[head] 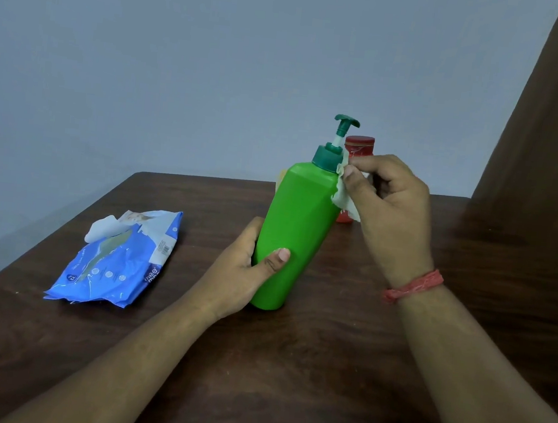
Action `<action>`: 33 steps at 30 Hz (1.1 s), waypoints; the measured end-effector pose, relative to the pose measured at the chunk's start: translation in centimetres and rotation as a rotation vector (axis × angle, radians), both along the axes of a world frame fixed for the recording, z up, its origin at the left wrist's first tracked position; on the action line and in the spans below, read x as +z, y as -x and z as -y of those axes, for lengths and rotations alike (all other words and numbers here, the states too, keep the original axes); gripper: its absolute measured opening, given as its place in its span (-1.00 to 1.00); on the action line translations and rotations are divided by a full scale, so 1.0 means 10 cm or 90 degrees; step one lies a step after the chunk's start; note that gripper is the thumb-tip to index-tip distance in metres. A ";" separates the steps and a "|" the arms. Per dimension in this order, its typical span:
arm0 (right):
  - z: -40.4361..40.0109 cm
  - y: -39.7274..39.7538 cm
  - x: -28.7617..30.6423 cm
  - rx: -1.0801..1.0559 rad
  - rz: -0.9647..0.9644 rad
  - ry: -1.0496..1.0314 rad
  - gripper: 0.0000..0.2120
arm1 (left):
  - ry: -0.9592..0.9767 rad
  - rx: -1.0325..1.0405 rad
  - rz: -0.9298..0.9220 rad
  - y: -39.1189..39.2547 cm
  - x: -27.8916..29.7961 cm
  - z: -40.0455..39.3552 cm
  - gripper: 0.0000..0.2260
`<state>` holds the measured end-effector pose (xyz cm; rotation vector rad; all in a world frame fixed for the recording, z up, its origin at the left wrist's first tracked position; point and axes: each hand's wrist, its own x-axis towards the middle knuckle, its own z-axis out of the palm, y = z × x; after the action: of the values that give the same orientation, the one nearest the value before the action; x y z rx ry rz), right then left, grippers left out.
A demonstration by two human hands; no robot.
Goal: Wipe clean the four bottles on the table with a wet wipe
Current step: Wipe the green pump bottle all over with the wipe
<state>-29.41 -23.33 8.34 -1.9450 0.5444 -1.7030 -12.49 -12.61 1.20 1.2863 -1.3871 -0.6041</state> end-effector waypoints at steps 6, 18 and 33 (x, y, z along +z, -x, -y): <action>-0.13 -0.01 0.03 -0.162 -0.054 0.309 -0.94 | 0.001 0.016 0.045 0.02 -0.01 0.03 -0.77; -0.06 0.02 0.04 -0.087 0.010 0.171 -0.95 | 0.010 0.002 0.040 0.01 -0.01 0.02 -0.72; 0.12 -0.05 0.08 0.305 0.134 -0.280 -0.64 | -0.021 -0.067 0.063 0.02 0.05 -0.02 -0.71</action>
<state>-28.96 -24.51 9.09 -1.4201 0.3064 -1.3249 -12.71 -12.42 1.67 1.2896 -1.5401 -0.6444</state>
